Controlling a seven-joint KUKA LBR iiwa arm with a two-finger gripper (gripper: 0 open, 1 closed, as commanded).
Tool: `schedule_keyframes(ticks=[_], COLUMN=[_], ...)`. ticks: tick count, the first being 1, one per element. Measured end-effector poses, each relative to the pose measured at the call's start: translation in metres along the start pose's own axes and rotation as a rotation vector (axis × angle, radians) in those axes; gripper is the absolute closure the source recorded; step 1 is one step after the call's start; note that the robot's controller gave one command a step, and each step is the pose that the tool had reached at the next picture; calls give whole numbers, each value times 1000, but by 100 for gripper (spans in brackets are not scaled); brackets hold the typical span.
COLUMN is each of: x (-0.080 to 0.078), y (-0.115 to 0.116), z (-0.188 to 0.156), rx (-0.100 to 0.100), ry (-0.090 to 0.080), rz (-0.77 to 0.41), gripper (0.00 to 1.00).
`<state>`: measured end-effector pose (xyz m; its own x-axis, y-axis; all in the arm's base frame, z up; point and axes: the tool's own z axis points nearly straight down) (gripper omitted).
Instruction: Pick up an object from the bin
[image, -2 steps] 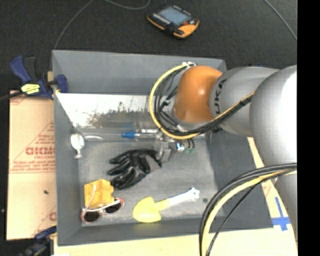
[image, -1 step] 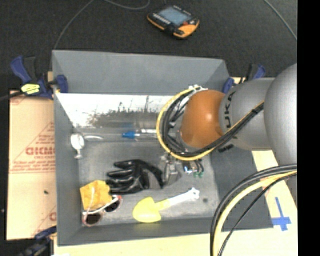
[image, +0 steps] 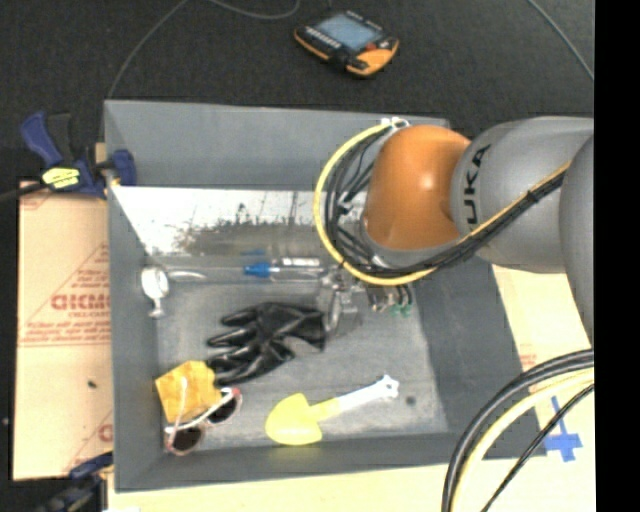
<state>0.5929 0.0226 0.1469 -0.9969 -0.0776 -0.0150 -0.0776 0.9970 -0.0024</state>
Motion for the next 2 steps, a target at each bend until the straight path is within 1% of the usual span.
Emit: schedule_keyframes(ticks=[1, 2], x=[3, 12], y=[-4, 42], z=[-46, 33], rx=[2, -2], ry=[-14, 0], rz=[-6, 13], gripper=[100, 100])
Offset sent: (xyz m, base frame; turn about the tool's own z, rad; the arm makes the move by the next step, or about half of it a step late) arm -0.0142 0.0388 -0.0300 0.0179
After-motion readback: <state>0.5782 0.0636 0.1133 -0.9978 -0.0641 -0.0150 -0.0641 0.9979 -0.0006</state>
